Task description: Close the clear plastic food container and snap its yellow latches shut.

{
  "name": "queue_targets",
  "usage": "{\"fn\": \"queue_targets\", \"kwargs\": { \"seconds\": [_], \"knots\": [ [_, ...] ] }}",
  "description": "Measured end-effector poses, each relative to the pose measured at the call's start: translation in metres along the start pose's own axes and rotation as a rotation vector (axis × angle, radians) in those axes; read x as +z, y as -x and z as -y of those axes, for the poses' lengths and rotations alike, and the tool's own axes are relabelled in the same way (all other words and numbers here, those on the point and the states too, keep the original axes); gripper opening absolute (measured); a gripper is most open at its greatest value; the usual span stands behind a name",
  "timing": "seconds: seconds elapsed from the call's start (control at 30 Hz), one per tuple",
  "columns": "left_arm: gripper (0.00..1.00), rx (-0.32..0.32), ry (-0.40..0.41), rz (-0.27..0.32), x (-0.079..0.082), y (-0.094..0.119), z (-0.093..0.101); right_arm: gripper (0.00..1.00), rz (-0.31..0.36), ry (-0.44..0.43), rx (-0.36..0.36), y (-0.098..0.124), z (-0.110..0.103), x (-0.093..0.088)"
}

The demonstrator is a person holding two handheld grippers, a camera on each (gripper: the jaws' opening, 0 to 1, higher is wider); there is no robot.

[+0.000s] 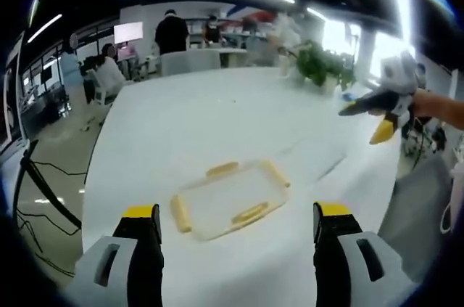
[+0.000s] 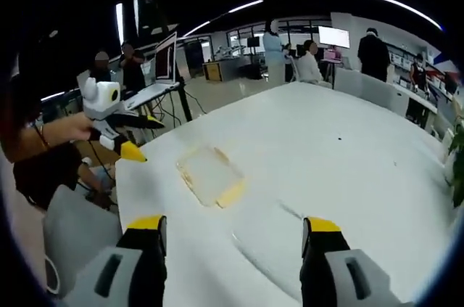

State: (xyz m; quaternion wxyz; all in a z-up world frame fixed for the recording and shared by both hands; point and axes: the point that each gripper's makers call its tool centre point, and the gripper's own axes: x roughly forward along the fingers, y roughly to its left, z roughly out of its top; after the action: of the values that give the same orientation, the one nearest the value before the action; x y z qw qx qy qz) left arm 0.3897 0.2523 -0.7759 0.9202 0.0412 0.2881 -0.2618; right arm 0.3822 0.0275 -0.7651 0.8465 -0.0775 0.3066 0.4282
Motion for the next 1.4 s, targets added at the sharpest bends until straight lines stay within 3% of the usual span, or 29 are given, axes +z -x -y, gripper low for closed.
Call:
{"fn": "queue_targets", "kwargs": {
  "seconds": [0.33, 0.67, 1.03, 1.13, 1.4],
  "knots": [
    [0.85, -0.047, -0.038, -0.025, 0.002, -0.013, -0.006, 0.76, -0.064, 0.128, 0.063, -0.029, -0.005, 0.009],
    [0.84, -0.141, -0.195, -0.134, -0.010, -0.024, -0.010, 0.74, -0.125, 0.210, 0.144, -0.062, -0.017, 0.008],
    [0.82, -0.198, -0.325, -0.185, -0.013, -0.043, -0.020, 0.71, -0.220, 0.325, 0.203, -0.092, -0.021, 0.003],
    [0.81, -0.221, -0.389, -0.211, -0.016, -0.048, -0.022, 0.70, -0.243, 0.327, 0.210, -0.100, -0.019, -0.001],
    [0.79, -0.280, -0.470, -0.249, -0.020, -0.057, -0.027, 0.70, -0.310, 0.351, 0.242, -0.120, -0.022, -0.010]
  ]
}}
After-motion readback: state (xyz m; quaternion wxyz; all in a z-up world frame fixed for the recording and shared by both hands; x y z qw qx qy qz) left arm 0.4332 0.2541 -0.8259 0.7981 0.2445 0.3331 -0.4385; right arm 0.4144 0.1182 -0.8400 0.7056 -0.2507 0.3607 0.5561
